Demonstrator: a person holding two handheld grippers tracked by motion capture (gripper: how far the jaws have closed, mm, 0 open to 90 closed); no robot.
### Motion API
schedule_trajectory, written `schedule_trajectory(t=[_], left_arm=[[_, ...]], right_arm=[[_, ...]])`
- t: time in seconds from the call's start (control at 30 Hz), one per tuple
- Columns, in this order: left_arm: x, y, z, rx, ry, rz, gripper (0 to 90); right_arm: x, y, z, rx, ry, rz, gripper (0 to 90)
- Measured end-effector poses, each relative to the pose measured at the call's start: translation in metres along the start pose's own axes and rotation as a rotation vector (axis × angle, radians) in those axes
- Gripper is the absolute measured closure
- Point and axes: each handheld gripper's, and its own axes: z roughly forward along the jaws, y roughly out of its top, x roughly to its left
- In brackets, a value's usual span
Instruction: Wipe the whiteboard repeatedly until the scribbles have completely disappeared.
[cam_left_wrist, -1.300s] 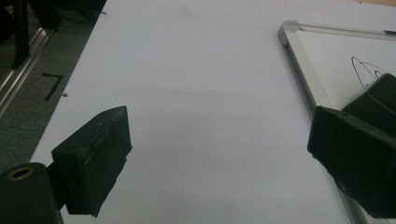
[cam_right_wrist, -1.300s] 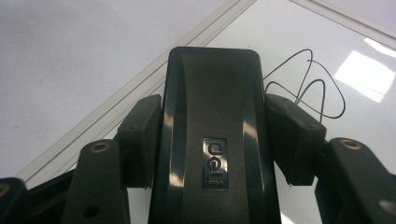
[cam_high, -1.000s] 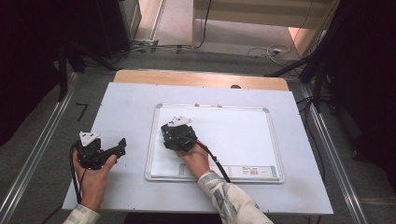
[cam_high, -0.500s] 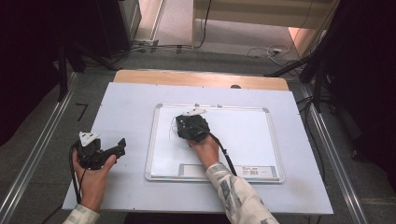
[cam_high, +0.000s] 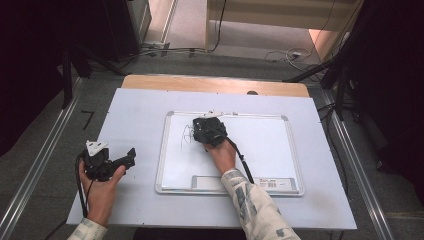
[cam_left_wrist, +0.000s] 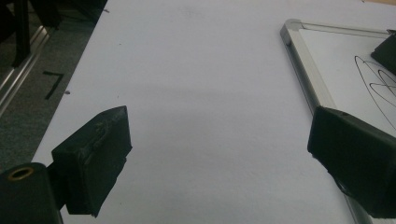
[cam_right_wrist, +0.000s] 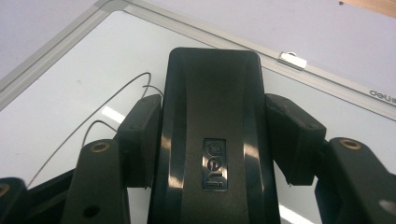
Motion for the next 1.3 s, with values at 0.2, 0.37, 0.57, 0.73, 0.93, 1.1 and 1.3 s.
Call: schedule_trajectory(t=[0.2, 0.37, 0.57, 0.73, 0.93, 1.1, 1.3], left_arm=[[0.000, 0.000, 0.000, 0.000, 0.000, 0.001, 6.5], [0.000, 0.000, -0.001, -0.002, 0.000, 0.003, 6.5], [-0.001, 0.000, -0.001, -0.002, 0.000, 0.007, 6.4], [-0.001, 0.000, -0.001, -0.005, -0.001, 0.005, 6.4], [0.001, 0.000, -0.002, -0.005, 0.000, 0.001, 6.5], [0.001, 0.000, -0.002, -0.005, 0.000, -0.001, 6.5], [0.000, 0.000, -0.001, -0.001, 0.001, 0.006, 6.4]], right_arm=[[0.021, -0.003, -0.005, 0.007, 0.033, -0.037, 38.1], [0.042, -0.010, -0.013, 0.009, 0.050, -0.063, 38.0], [0.062, -0.018, -0.022, 0.021, 0.080, -0.081, 38.1], [0.072, -0.020, -0.025, 0.020, 0.086, -0.108, 37.9], [0.060, -0.018, -0.022, 0.016, 0.098, -0.100, 37.9], [0.049, -0.015, -0.019, 0.019, 0.093, -0.080, 37.5], [0.050, -0.022, -0.024, 0.034, 0.096, -0.075, 37.0]])
